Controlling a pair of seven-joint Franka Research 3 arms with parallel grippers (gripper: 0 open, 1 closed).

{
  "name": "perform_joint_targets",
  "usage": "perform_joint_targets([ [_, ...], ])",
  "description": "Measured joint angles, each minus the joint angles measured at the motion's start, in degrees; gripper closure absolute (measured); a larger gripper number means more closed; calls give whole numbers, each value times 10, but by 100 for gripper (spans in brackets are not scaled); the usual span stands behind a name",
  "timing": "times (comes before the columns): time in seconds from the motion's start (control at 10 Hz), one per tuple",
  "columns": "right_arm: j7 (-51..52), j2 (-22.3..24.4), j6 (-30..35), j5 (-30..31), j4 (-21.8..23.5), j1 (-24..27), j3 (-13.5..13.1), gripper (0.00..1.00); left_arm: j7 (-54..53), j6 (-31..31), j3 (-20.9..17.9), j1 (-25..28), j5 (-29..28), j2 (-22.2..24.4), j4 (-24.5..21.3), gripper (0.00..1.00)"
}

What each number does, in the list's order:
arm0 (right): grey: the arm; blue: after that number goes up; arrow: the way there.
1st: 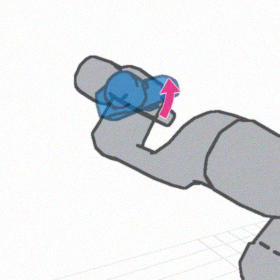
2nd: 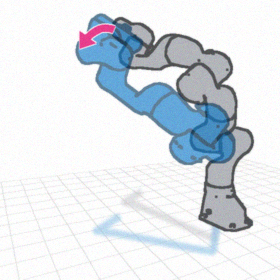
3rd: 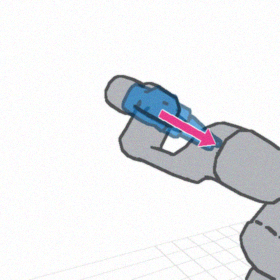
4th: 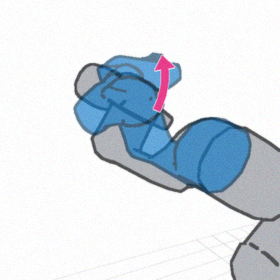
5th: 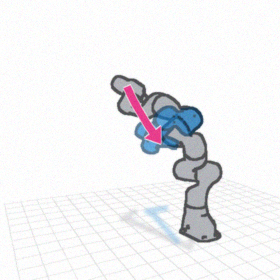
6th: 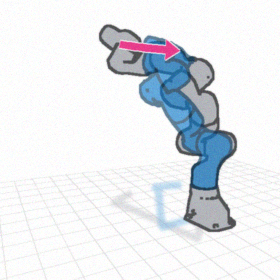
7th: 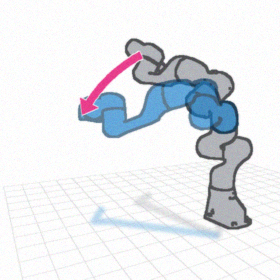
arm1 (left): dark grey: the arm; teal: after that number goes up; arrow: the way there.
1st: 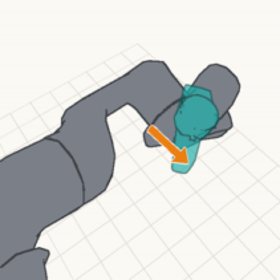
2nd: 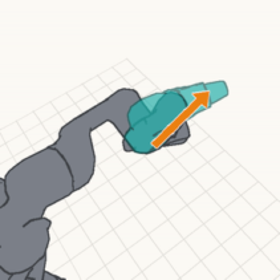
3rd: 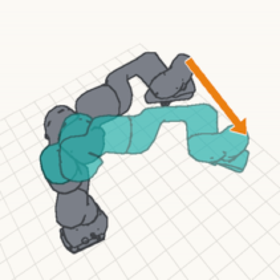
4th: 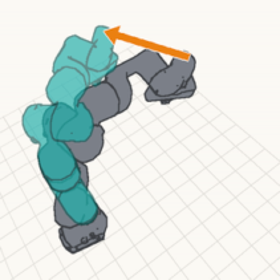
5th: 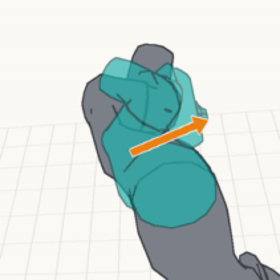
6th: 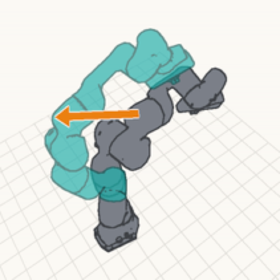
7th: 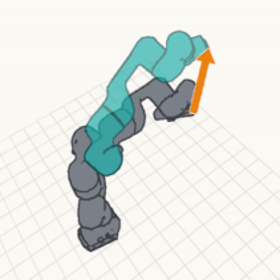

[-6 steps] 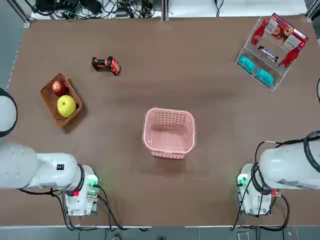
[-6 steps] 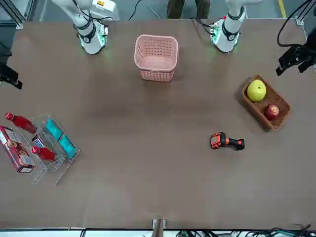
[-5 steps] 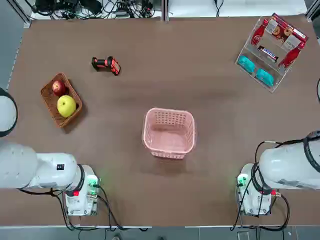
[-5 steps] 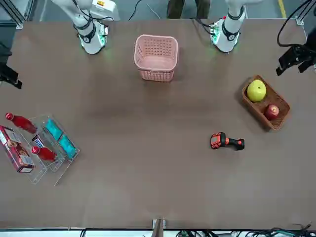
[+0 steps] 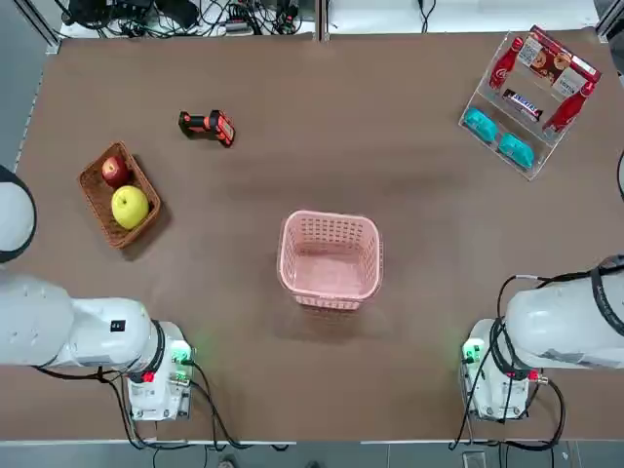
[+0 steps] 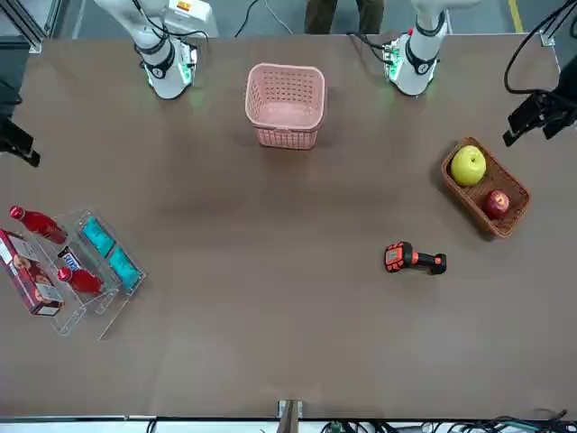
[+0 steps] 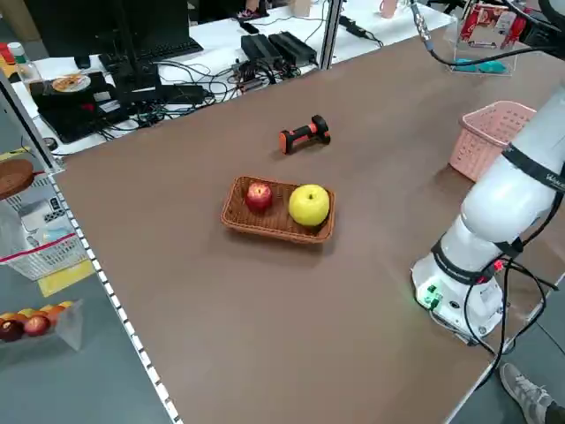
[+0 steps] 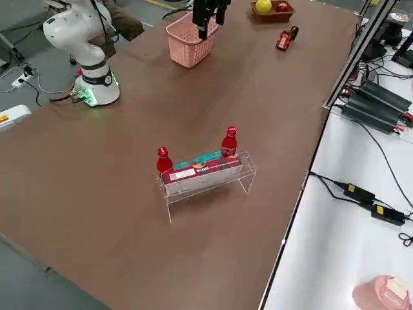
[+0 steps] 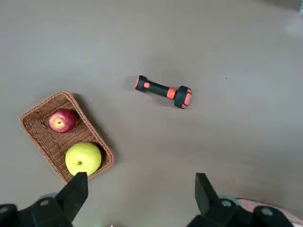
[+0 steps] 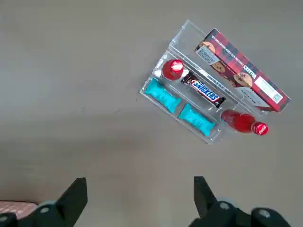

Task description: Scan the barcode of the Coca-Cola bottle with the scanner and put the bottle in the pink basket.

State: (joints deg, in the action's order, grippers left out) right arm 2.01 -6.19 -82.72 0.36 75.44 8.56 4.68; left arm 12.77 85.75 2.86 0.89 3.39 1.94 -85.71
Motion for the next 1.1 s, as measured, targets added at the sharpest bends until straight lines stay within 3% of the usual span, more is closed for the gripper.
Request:
perform_joint_targets([
  [0.4,6,-56,-110,0,37,1,-2,0,63,17,0,-1,0,-25,-11,0],
  [1.1,77,-169,-215,1,38,17,-7,3,476,155,2,-7,0,-142,-44,0],
])
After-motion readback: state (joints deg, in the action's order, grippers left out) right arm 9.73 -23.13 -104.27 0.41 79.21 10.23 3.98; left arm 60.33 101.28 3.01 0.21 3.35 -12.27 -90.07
